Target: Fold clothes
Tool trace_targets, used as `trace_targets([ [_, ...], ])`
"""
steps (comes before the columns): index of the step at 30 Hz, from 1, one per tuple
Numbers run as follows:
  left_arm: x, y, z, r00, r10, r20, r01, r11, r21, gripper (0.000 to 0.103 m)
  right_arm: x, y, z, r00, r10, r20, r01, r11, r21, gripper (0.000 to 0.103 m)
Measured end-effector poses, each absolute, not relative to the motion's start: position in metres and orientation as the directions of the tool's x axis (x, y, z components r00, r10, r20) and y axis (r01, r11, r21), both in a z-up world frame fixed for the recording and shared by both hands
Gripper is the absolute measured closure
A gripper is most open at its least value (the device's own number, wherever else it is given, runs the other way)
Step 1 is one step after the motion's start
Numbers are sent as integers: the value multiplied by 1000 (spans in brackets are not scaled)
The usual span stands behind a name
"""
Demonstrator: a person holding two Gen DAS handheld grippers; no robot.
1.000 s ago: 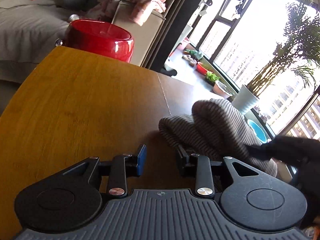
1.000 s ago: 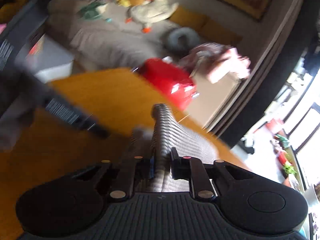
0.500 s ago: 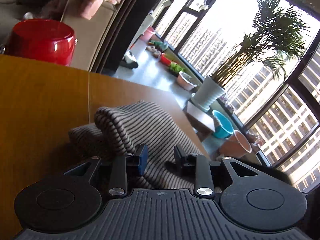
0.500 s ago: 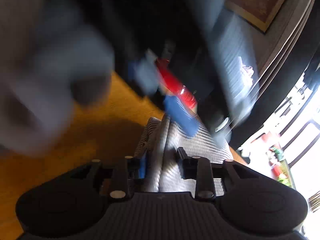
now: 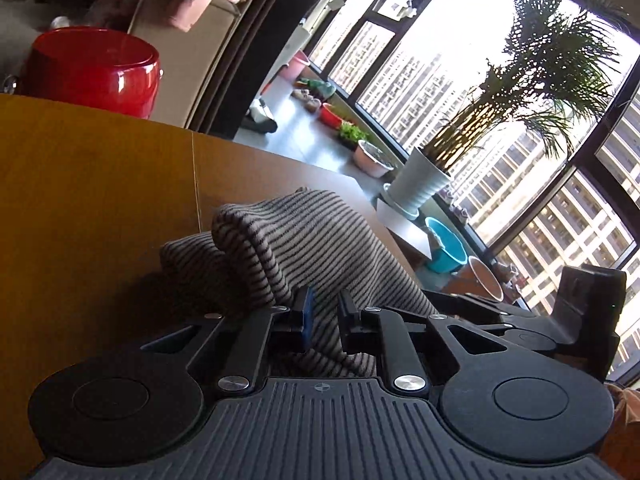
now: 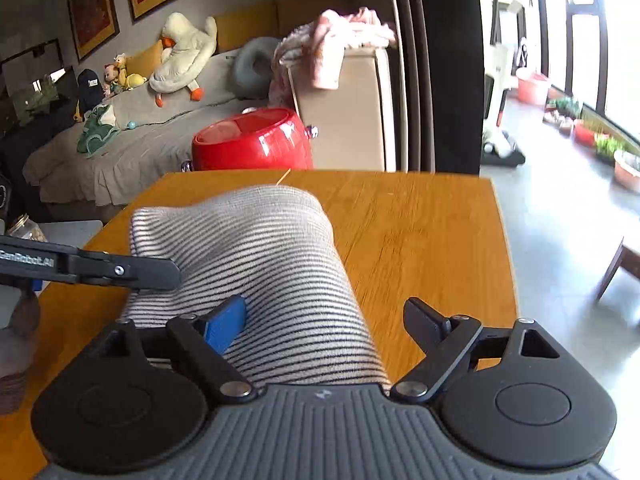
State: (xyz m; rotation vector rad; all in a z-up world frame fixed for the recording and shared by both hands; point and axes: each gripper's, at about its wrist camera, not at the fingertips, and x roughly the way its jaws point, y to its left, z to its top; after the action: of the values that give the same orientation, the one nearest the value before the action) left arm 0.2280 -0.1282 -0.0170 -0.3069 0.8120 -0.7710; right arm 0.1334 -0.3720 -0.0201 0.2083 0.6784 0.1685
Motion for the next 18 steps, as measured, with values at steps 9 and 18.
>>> trace_targets([
  [9, 238, -114, -20, 466, -710, -528, 520, 702, -486, 91, 106, -360, -30, 750, 303, -588, -125, 938, 324, 29],
  [18, 246, -89, -7, 555, -650, -519, 443, 759, -477, 79, 128, -311, -31, 782, 233, -578, -96, 961, 258, 28],
])
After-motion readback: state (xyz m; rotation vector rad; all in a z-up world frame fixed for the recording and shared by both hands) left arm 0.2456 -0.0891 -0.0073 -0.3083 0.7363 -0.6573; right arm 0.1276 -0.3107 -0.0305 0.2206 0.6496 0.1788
